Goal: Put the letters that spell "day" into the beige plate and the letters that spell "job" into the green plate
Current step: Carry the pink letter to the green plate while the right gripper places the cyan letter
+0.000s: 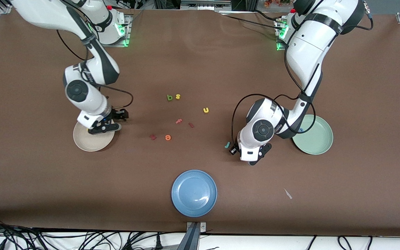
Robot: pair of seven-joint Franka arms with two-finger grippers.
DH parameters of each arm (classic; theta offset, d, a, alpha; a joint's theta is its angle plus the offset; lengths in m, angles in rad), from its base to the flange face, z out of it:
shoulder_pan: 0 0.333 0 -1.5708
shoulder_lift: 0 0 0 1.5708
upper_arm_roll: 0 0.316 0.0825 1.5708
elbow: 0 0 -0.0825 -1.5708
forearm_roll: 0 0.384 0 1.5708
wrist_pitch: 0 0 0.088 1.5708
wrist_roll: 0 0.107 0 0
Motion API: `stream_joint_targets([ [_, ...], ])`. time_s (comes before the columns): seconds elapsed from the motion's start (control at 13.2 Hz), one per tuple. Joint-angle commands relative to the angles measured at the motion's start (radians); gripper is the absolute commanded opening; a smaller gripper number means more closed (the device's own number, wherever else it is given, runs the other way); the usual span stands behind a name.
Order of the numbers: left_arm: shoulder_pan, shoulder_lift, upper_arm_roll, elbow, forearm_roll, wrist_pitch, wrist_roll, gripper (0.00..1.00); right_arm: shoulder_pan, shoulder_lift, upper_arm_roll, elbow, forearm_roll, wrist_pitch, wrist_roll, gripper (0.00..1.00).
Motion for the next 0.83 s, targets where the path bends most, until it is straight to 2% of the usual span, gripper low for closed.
stream_joint_targets([
  [0.0, -0.004, 0.005, 0.013, 0.024, 0.000, -0.017, 0.001, 0.19, 0.046, -0.026, 0.059, -0.027, 0.013, -0.007, 0.207, 0.86],
  [0.15, 0.013, -0.024, 0.011, 0.024, 0.002, -0.021, 0.003, 0.18, 0.089, -0.025, 0.110, -0.030, 0.011, -0.006, 0.352, 0.89],
  [0.38, 0.031, -0.056, 0.008, 0.023, 0.000, -0.076, 0.024, 0.18, 0.155, -0.017, 0.145, -0.030, 0.010, 0.007, 0.449, 0.91],
  [0.61, 0.092, -0.149, -0.001, 0.019, -0.014, -0.253, 0.130, 0.19, 0.225, 0.004, 0.161, -0.033, 0.010, 0.040, 0.464, 0.91],
  [0.76, 0.158, -0.231, -0.012, 0.007, -0.041, -0.346, 0.213, 0.19, 0.251, 0.011, 0.162, -0.070, 0.001, 0.118, 0.463, 0.93],
])
